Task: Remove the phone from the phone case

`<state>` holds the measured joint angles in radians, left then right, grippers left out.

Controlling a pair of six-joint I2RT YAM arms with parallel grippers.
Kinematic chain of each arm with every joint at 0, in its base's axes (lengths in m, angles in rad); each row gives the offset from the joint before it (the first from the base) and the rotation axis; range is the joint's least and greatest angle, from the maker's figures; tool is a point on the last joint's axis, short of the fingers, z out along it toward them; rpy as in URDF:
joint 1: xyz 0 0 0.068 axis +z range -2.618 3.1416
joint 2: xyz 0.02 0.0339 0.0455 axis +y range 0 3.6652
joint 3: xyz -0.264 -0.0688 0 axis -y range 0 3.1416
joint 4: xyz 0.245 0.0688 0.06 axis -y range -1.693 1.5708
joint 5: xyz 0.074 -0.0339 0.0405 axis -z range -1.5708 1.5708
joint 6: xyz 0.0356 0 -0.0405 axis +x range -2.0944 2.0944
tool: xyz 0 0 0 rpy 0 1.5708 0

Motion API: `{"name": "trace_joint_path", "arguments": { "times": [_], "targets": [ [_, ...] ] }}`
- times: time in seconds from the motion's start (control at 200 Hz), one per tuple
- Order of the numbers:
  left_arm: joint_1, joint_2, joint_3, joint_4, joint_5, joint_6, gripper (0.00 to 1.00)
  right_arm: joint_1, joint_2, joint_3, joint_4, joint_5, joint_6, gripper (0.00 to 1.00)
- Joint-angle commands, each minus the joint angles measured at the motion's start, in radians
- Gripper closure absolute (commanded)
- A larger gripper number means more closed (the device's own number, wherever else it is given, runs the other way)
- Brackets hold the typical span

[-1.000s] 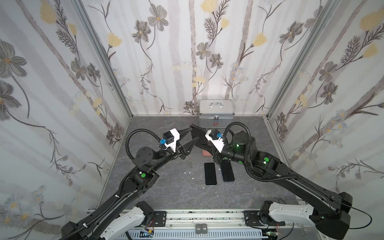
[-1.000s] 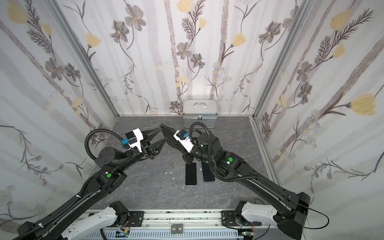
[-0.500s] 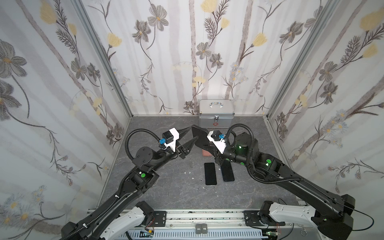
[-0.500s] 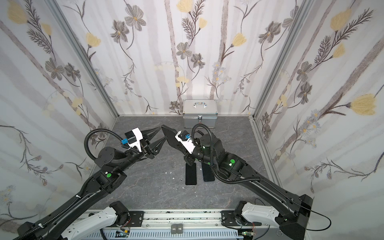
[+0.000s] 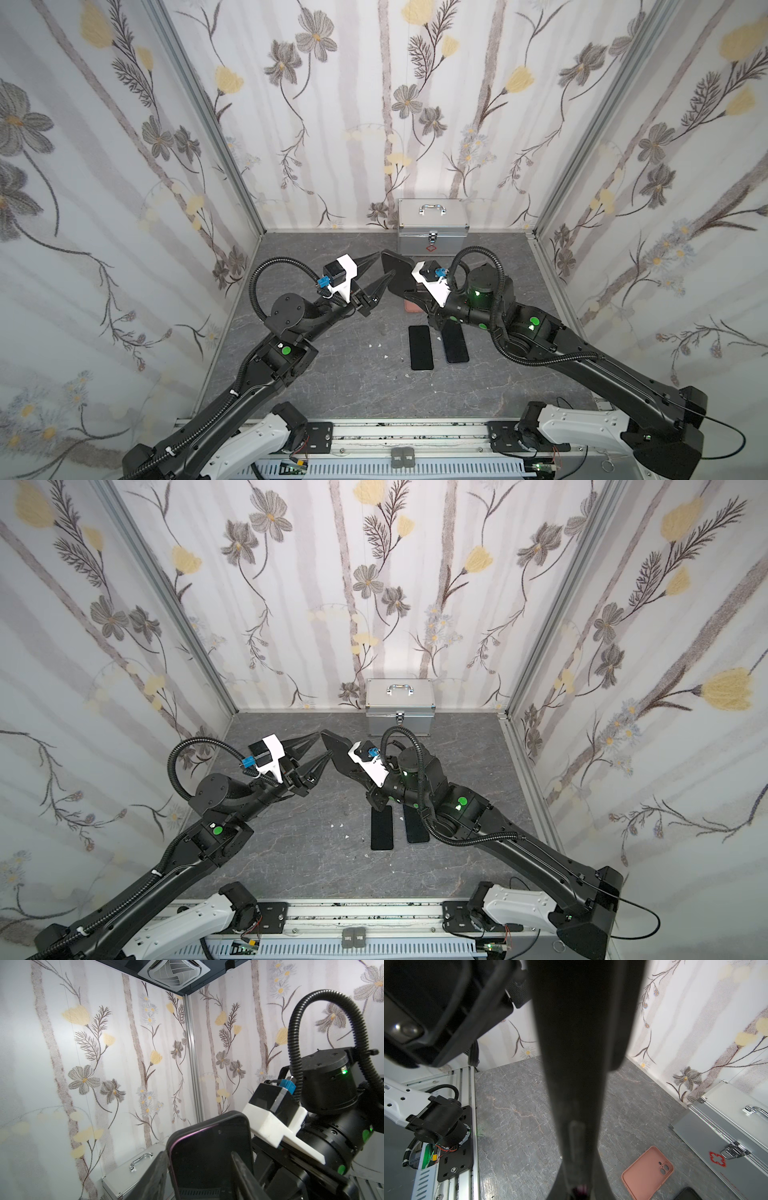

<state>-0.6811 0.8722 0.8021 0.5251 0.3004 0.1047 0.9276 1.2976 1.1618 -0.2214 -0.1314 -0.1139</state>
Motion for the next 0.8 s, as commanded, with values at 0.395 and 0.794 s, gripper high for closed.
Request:
{"name": "trace_joint_path", "arguments": {
  "times": [0.395,0.794],
  "targets": [
    [0.0,0.018,0.006,0.021,0.045,-0.01,0.55,0.017,0.017,0.027,0.045,-0.1,-0.06,1.0],
    [0.0,0.039,0.005,0.02,0.053,-0.011,0.56,0.035,0.017,0.04,0.034,-0.133,-0.11,1.0]
  ]
}}
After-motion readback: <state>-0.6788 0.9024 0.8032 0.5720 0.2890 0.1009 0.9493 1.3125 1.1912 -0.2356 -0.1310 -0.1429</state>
